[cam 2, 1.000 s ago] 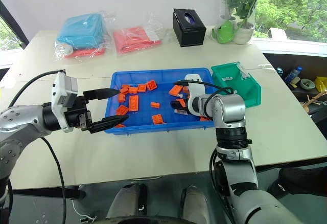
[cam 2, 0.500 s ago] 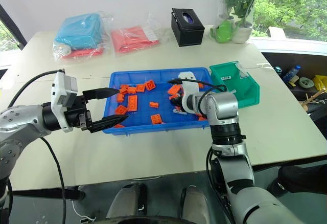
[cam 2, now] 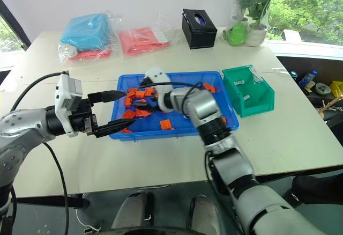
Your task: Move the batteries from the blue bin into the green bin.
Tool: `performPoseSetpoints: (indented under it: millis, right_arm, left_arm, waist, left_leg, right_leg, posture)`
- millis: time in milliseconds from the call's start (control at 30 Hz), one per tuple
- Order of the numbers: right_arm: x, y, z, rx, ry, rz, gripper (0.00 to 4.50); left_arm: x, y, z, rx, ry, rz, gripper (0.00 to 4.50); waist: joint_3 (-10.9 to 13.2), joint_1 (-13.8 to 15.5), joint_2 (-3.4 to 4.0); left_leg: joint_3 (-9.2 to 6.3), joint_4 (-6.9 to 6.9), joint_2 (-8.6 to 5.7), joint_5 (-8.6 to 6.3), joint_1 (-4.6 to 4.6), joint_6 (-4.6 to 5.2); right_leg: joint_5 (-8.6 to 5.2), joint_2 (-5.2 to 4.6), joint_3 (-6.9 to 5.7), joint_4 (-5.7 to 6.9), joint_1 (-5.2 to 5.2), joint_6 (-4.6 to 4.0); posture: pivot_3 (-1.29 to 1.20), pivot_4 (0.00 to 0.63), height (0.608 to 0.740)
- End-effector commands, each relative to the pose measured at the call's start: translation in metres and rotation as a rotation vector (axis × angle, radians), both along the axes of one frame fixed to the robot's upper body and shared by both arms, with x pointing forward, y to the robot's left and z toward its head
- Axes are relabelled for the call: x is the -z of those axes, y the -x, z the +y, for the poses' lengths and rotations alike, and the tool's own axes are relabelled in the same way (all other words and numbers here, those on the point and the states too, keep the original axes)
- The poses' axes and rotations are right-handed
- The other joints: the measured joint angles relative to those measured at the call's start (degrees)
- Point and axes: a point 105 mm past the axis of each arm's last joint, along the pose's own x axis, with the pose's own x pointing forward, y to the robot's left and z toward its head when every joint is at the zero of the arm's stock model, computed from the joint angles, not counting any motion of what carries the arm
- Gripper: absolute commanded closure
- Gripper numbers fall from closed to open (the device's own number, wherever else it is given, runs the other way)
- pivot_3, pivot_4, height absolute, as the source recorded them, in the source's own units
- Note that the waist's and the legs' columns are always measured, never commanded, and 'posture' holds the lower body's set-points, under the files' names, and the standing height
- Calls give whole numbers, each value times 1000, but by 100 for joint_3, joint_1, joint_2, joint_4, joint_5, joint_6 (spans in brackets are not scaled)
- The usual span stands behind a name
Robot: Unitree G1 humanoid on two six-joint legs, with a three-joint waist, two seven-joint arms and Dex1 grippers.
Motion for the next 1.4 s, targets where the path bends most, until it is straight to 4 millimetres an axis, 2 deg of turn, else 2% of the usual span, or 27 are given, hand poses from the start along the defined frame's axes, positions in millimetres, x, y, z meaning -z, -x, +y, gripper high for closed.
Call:
performPoseSetpoints:
  millis: [33,133,233,633,667,700,900,933,967,1100,1200,1267,1333,1400]
  right_arm:
    - [-23,17,-24,-171,59,-113,291]
    - [-14,33,-49,-257,123,-55,291]
    - [-1,39,-64,-291,172,-21,291]
    - [54,32,-87,-267,323,9,291]
    - [57,31,-90,-258,331,11,818]
    - [60,29,-92,-251,340,11,1081]
    - [66,22,-102,-221,369,-6,4135]
    - [65,21,-103,-217,369,-9,4446]
    - [65,21,-103,-215,370,-14,4437]
    - [46,16,-99,-172,306,-35,4437]
    - [2,10,-97,-83,155,-64,4437]
    - [-27,3,-109,28,73,-90,4437]
    - [-47,-6,-137,180,39,-125,4437]
    - [-58,-12,-169,327,42,-156,4437]
  left_arm:
    - [-8,3,-1,8,1,-45,0]
    - [-8,3,-2,12,4,-44,0]
    - [-8,3,-4,24,4,-43,0]
    - [-11,5,-9,58,-8,-47,0]
    - [-11,5,-9,60,-9,-48,0]
    - [-12,5,-10,63,-10,-48,0]
    - [-13,5,-9,67,-12,-49,0]
    - [-13,5,-9,68,-12,-50,0]
    - [-13,5,-9,68,-12,-51,0]
    - [-13,5,-11,77,-10,-51,0]
    - [-12,5,-12,92,-12,-45,0]
    - [-11,6,-12,104,-16,-39,0]
    - [-9,6,-13,114,-19,-34,0]
    - [-8,6,-14,121,-20,-31,0]
  waist:
    - [0,-15,0]
    - [-4,-35,-6]
    - [-6,-68,-9]
    - [-4,2,-6]
    - [-5,-3,-8]
    - [-5,-9,-9]
    - [-6,-12,-8]
    - [-6,-12,-8]
    - [-6,-13,-7]
    - [-5,-8,-7]
    - [2,-3,3]
    - [9,-8,15]
    - [9,0,14]
    - [3,38,4]
  left_leg:
    - [1,-5,0,0,2,0]
    - [3,-17,2,0,11,1]
    - [4,-18,7,-1,17,1]
    - [3,-6,4,-2,14,-2]
    - [4,-7,4,-2,14,-2]
    - [4,-7,4,-2,15,-2]
    - [1,-5,5,-2,17,-2]
    - [0,-6,6,-2,18,-2]
    - [-1,-6,7,-2,18,-2]
    - [-1,-4,7,-2,18,-1]
    - [-2,-3,7,-1,16,-1]
    - [-1,-3,6,0,14,0]
    - [-1,-4,6,0,14,1]
    - [-3,-5,6,-1,13,0]
  right_leg:
    - [0,0,0,-4,0,0]
    - [-1,4,-1,-7,3,5]
    - [0,9,-1,-6,6,7]
    - [5,2,-11,-44,30,-3]
    - [7,2,-11,-47,31,-4]
    - [7,2,-11,-46,32,-3]
    - [9,1,-20,-46,36,-2]
    - [9,3,-22,-46,36,-2]
    - [9,3,-23,-46,37,-2]
    - [10,3,-23,-46,38,-2]
    - [11,2,-24,-45,37,-3]
    - [15,2,-24,-45,35,-1]
    - [18,3,-24,-45,34,2]
    - [17,3,-29,-47,35,0]
  posture:
    - [0,150,656]
    - [0,150,656]
    - [0,150,656]
    - [0,150,656]
    - [0,150,656]
    - [0,150,656]
    - [0,150,656]
    - [0,150,656]
    - [0,150,656]
    - [0,150,656]
    - [0,150,656]
    - [0,150,656]
    - [0,150,656]
    - [0,150,656]
